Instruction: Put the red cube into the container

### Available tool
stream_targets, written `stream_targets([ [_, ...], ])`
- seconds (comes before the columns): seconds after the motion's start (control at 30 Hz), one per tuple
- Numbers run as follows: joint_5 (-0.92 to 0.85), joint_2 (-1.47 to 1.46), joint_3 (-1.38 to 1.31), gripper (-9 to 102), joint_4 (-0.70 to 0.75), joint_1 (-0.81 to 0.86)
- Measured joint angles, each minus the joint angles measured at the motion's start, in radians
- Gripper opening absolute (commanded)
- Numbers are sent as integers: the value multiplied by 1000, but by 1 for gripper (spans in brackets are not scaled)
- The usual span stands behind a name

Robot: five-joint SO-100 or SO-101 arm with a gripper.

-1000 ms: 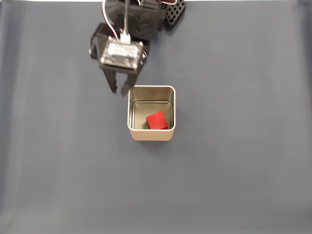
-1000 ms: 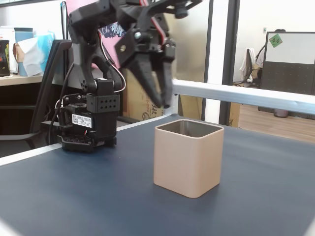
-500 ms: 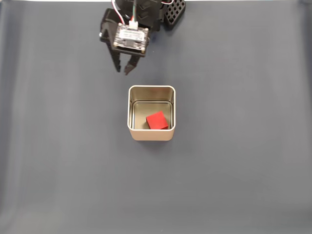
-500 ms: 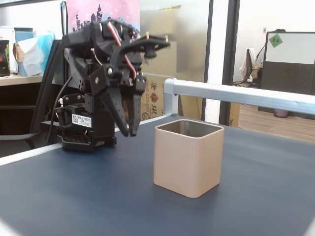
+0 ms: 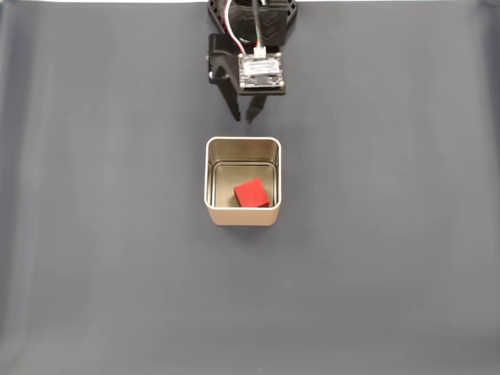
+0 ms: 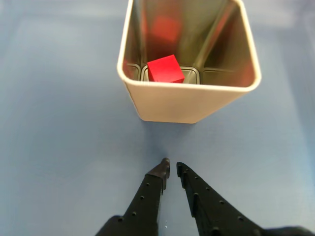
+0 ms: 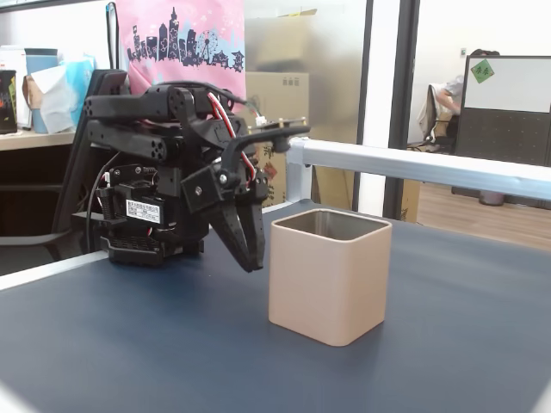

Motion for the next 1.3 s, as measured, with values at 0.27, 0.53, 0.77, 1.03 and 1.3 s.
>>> stream_targets([
  [0.27,51,133,97,0,69,-58],
  [0.53,46,172,133,0,152,-63],
  [0.77,71,238,135,0,215,-126],
  [1.03,84,241,138,0,241,-129],
  [1.3,83,241,138,0,247,-129],
])
